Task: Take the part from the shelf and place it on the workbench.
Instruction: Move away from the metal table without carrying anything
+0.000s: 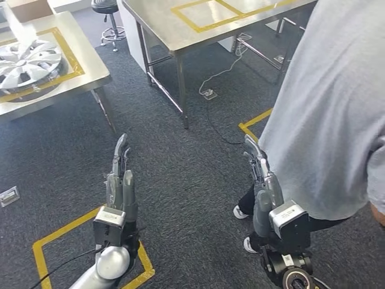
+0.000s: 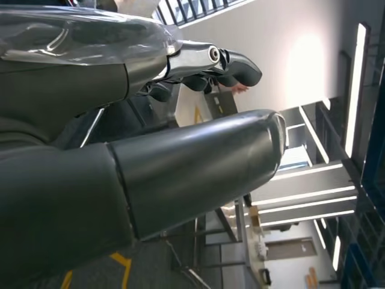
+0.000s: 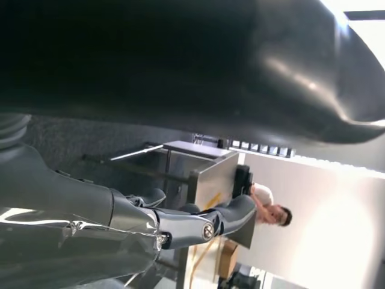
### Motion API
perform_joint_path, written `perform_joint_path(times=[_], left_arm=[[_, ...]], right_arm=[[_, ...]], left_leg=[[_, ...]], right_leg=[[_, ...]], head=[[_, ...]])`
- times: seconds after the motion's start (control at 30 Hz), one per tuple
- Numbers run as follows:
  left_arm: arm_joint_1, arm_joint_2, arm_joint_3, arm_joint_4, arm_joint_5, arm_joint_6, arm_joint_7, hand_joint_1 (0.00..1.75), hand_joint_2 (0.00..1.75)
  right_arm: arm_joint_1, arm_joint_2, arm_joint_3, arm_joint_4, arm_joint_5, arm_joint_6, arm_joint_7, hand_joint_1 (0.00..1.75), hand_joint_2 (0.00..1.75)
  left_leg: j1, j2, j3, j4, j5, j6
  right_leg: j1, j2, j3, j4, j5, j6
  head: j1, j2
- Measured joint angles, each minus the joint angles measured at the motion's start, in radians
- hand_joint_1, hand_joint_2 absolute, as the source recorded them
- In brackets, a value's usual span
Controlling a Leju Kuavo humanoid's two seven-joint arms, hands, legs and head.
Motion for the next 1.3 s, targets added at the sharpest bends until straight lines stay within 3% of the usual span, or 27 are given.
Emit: perform_joint_path(times=[0.07,0.13,0.17,0.2,0.23,0.3,0.37,0.43,0.5,0.57,0.63,0.7,0.73,0.77,0.8,0.87,0.93,1.0,1.07,1.13,1.2,1.23,1.27,1.3], left_arm=[[-0.003,0.0,0.0,0.0,0.0,0.0,0.0,0.0,0.0],[-0.002,0.002,0.0,-0.001,0.002,0.0,0.002,0.0,0.0],[-0.001,0.003,0.0,-0.001,0.003,0.0,0.003,0.0,0.0],[0.001,0.004,0.0,-0.001,0.004,0.0,0.004,0.0,0.0],[0.002,0.005,0.0,-0.001,0.005,0.0,0.004,0.0,0.0],[0.002,0.006,0.0,-0.001,0.007,0.0,0.004,0.0,0.0],[0.001,0.006,0.0,-0.001,0.008,0.0,0.004,0.0,0.0],[-0.001,0.006,0.0,-0.001,0.009,0.0,0.003,0.0,0.0],[-0.002,0.005,0.0,-0.001,0.01,0.0,0.003,0.0,0.0],[-0.004,0.003,0.0,-0.001,0.01,0.0,0.003,0.0,0.0],[-0.003,0.002,0.0,-0.001,0.011,0.0,0.003,0.0,0.0],[-0.001,0.002,0.0,-0.001,0.013,0.0,0.003,0.0,0.0],[0.0,0.002,0.0,-0.001,0.014,0.0,0.003,0.0,0.0],[-0.001,0.002,0.0,-0.001,0.016,0.0,0.003,0.0,0.0],[-0.001,0.002,0.0,-0.001,0.016,0.0,0.003,0.0,0.0],[-0.002,0.002,0.0,-0.001,0.016,0.0,0.003,0.0,0.0],[-0.003,0.002,0.0,-0.002,0.015,0.0,0.002,0.0,0.0],[-0.004,0.002,0.0,-0.002,0.013,0.0,0.002,0.0,0.0],[-0.006,0.002,-0.001,-0.002,0.013,0.0,0.002,0.0,0.0],[-0.006,0.003,-0.001,-0.003,0.013,0.0,0.002,0.0,0.0],[-0.001,0.005,-0.001,-0.003,0.013,0.0,0.002,0.0,0.0],[0.001,0.006,-0.001,-0.003,0.013,0.0,0.002,0.0,0.0],[0.002,0.006,-0.001,-0.003,0.012,0.0,0.002,0.0,0.0],[0.002,0.007,-0.001,-0.003,0.012,0.0,0.002,0.0,0.0]], right_arm=[[0.002,0.0,0.0,-0.002,0.0,0.0,0.0,0.0,0.0],[0.003,0.001,0.0,-0.003,0.001,0.0,0.0,0.0,0.0],[0.005,0.001,0.001,-0.003,0.0,0.001,0.0,0.0,0.0],[0.006,0.001,0.001,-0.003,0.0,0.002,0.0,0.0,0.0],[0.008,0.001,0.002,-0.002,0.0,0.002,0.0,0.0,0.0],[0.009,0.001,0.002,-0.002,0.0,0.003,0.0,0.0,0.0],[0.009,0.001,0.002,-0.002,0.0,0.003,0.0,0.0,0.0],[0.01,0.001,0.002,-0.002,0.0,0.003,0.0,0.0,0.0],[0.012,0.001,0.001,-0.003,0.0,0.003,0.0,0.0,0.0],[0.014,0.001,0.0,-0.003,0.0,0.002,0.0,0.0,0.0],[0.015,0.001,0.0,-0.003,0.0,0.001,0.0,0.0,0.0],[0.019,0.001,0.0,-0.002,-0.001,0.0,0.001,0.0,0.0],[0.021,0.001,0.001,-0.002,-0.001,-0.001,0.001,0.0,0.0],[0.023,0.001,0.001,-0.002,-0.001,-0.001,0.0,0.0,0.0],[0.024,0.001,0.001,-0.002,-0.001,-0.001,0.0,0.0,0.0],[0.023,0.001,0.0,-0.002,-0.001,-0.001,0.0,0.0,0.0],[0.023,0.001,0.0,-0.003,-0.001,0.0,-0.001,0.0,0.0],[0.023,0.001,0.0,-0.003,-0.001,0.001,-0.002,0.0,0.0],[0.023,0.001,0.0,-0.005,-0.001,0.002,-0.002,0.0,0.0],[0.023,0.002,0.001,-0.006,-0.001,0.003,-0.003,0.0,0.0],[0.024,0.002,0.002,-0.006,-0.001,0.004,-0.002,0.0,0.0],[0.024,0.002,0.003,-0.005,-0.001,0.005,-0.002,0.0,0.0],[0.025,0.002,0.004,-0.005,-0.001,0.005,-0.002,0.0,0.0],[0.024,0.002,0.004,-0.005,-0.001,0.005,-0.002,0.0,0.0]], left_leg=[[0.003,-0.04,-0.014,0.048,-0.036,-0.007],[0.001,-0.094,-0.077,0.182,-0.107,-0.006],[0.0,-0.104,-0.115,0.253,-0.134,-0.004],[-0.003,-0.109,-0.143,0.299,-0.144,-0.001],[-0.005,-0.111,-0.154,0.307,-0.132,0.002],[-0.008,-0.125,-0.113,0.202,-0.06,0.013],[-0.009,-0.168,-0.053,0.062,0.0,0.024],[-0.012,-0.189,-0.03,0.007,0.014,0.03],[-0.013,-0.166,-0.026,0.001,0.018,0.036],[-0.009,-0.142,-0.021,-0.006,0.021,0.045],[-0.008,-0.116,-0.018,-0.009,0.021,0.049],[-0.009,-0.089,-0.018,-0.008,0.019,0.049],[-0.009,-0.076,-0.018,-0.008,0.018,0.048],[-0.008,-0.064,-0.016,-0.008,0.016,0.046],[-0.008,-0.052,-0.013,-0.008,0.015,0.043],[-0.01,-0.032,-0.005,-0.008,0.01,0.034],[-0.013,-0.015,0.003,-0.009,0.006,0.023],[-0.011,-0.001,0.008,-0.011,0.004,0.01],[-0.008,-0.028,0.0,0.021,-0.022,-0.002],[-0.007,-0.083,-0.053,0.137,-0.088,-0.004],[-0.009,-0.107,-0.127,0.276,-0.142,-0.001],[-0.01,-0.11,-0.147,0.306,-0.142,0.002],[-0.011,-0.112,-0.146,0.291,-0.12,0.006],[-0.012,-0.117,-0.125,0.237,-0.083,0.012]], right_leg=[[-0.004,0.024,0.006,-0.01,0.009,-0.015],[-0.004,0.046,0.006,-0.014,0.015,-0.025],[-0.002,0.059,0.004,-0.013,0.016,-0.027],[0.001,0.073,0.002,-0.013,0.017,-0.029],[0.004,0.088,0.001,-0.013,0.018,-0.029],[0.007,0.116,0.002,-0.011,0.018,-0.029],[0.01,0.142,-0.001,-0.007,0.018,-0.027],[0.01,0.162,-0.007,-0.004,0.017,-0.019],[0.008,0.175,-0.017,-0.003,0.017,-0.008],[0.01,0.138,-0.042,0.04,-0.008,0.003],[0.008,0.077,-0.101,0.167,-0.073,0.013],[-0.001,0.053,-0.161,0.295,-0.124,0.02],[-0.004,0.049,-0.168,0.311,-0.123,0.023],[-0.007,0.044,-0.151,0.282,-0.103,0.024],[-0.008,0.034,-0.112,0.215,-0.07,0.024],[-0.006,-0.01,-0.025,0.06,-0.02,0.019],[0.001,-0.028,0.01,-0.003,-0.011,0.007],[0.003,-0.003,0.012,-0.004,-0.008,-0.007],[0.0,0.02,0.018,-0.011,0.0,-0.021],[-0.001,0.041,0.017,-0.015,0.007,-0.031],[0.003,0.067,0.011,-0.014,0.011,-0.036],[0.006,0.082,0.009,-0.014,0.011,-0.037],[0.009,0.096,0.009,-0.014,0.012,-0.037],[0.011,0.111,0.01,-0.013,0.012,-0.037]], head=[[-0.008,0.0],[-0.026,0.0],[-0.035,0.0],[-0.041,0.0],[-0.046,0.0],[-0.054,0.0],[-0.059,0.0],[-0.059,0.0],[-0.058,0.0],[-0.051,0.0],[-0.036,0.0],[-0.026,0.0],[-0.022,0.0],[-0.019,0.0],[-0.015,0.0],[-0.009,0.0],[-0.01,0.0],[-0.014,0.0],[-0.021,0.0],[-0.034,0.0],[-0.047,0.0],[-0.052,0.0],[-0.056,0.0],[-0.059,0.0]])
